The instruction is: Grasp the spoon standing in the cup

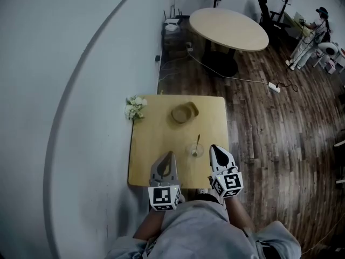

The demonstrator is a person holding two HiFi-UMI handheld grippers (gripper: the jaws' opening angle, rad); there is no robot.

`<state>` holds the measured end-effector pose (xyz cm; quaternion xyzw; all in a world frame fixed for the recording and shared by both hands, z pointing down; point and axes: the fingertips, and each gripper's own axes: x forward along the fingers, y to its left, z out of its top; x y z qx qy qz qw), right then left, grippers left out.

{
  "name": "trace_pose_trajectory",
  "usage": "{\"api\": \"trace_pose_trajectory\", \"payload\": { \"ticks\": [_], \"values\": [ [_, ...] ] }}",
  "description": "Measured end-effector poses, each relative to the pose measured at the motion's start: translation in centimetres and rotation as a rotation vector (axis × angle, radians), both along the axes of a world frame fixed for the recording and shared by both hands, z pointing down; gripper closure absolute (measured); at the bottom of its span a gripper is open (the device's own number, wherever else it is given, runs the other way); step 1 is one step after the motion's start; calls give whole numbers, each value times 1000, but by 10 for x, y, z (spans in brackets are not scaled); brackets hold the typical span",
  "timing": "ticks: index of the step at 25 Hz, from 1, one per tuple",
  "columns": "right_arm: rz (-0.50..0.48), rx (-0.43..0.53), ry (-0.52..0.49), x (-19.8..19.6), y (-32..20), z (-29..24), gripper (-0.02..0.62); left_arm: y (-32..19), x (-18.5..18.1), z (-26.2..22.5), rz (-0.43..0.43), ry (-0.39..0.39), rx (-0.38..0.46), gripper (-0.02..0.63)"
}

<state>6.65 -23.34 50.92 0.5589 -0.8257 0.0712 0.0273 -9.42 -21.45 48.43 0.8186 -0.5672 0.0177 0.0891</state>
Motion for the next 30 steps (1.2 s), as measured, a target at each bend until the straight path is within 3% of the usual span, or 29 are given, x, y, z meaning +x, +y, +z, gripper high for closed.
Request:
{"api": "trace_pose_trajectory", "payload": {
  "ticks": [7,11,21,30],
  "values": [
    [-123,-29,42,3,-24,35,594,-18,13,-4,-57,2,2,604],
    [-187,-80,58,2,-37,61,503,-24,18,-4,-80,-2,-5,604],
    [-308,-188,112,-7,-61,113,474,-31,12,4,-153,-21,-38,604],
    [-355,-275,128,-8,-71,153,465,-40,14,7,-183,-29,-54,604]
  ]
}}
